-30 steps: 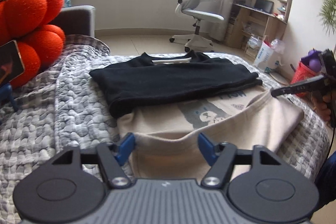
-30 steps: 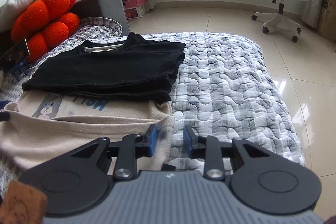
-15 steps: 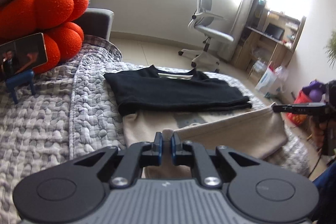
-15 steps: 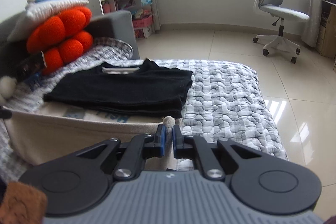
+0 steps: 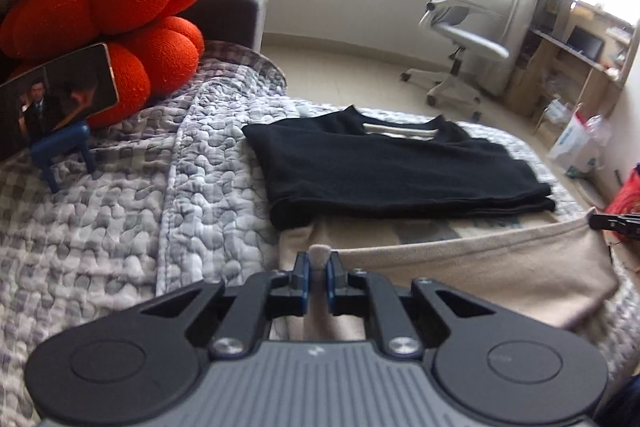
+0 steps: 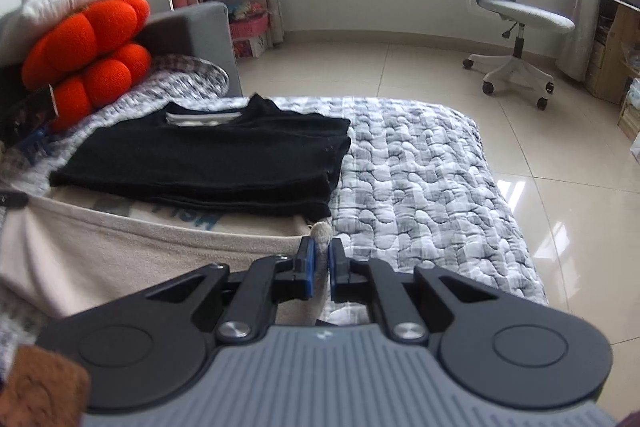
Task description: Fold clothes
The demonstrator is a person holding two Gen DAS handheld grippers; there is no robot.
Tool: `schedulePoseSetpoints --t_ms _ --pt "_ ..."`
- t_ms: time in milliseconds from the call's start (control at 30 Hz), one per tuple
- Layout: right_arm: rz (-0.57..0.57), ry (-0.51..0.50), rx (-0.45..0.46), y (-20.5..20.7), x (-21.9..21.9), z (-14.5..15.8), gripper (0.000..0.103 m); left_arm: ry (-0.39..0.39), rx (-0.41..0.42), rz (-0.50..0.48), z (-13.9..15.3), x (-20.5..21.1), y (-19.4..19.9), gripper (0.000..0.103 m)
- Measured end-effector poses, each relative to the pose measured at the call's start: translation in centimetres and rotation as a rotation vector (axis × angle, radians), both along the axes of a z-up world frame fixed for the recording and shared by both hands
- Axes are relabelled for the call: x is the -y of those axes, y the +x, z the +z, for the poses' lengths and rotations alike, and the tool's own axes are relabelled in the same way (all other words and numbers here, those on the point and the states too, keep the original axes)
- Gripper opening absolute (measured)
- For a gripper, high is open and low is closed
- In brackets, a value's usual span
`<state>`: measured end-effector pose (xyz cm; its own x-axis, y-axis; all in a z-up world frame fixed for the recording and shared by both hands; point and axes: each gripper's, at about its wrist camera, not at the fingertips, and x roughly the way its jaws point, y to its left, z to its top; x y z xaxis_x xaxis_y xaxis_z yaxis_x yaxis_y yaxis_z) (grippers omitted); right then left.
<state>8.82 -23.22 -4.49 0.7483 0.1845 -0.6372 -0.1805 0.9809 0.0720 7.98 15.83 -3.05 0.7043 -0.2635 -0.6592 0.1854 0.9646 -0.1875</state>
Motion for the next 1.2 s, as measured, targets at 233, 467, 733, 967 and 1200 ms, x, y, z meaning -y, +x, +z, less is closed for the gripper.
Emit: schedulePoseSetpoints --t_ms 233,467,733,967,1200 --pt "-0.008 0.018 -0.037 0.5 0.3 -1.6 0.012 -0.044 -0.051 0.057 -1.6 -0.7 1.6 0.015" --pt "-0.033 0.136 -0.083 -1.4 2.0 -1.0 0.047 -0.138 -0.042 0.108 -0.9 -3.4 -1.6 0.045" --pt "-0.001 0.251 -0.150 -4.0 3.5 -0.5 0.049 -0.069 -0.050 0.123 -1.4 -2.3 -4.9 0.046" --pt "0.056 0.181 -0.193 -4.2 1.4 -1.6 0.033 0.029 -0.088 0.141 -2.7 -0.1 -4.5 0.039" --pt "0.095 0.136 -0.098 -4.9 1.5 0.8 0.012 0.012 -0.080 0.144 -1.4 -0.1 -5.2 0.007"
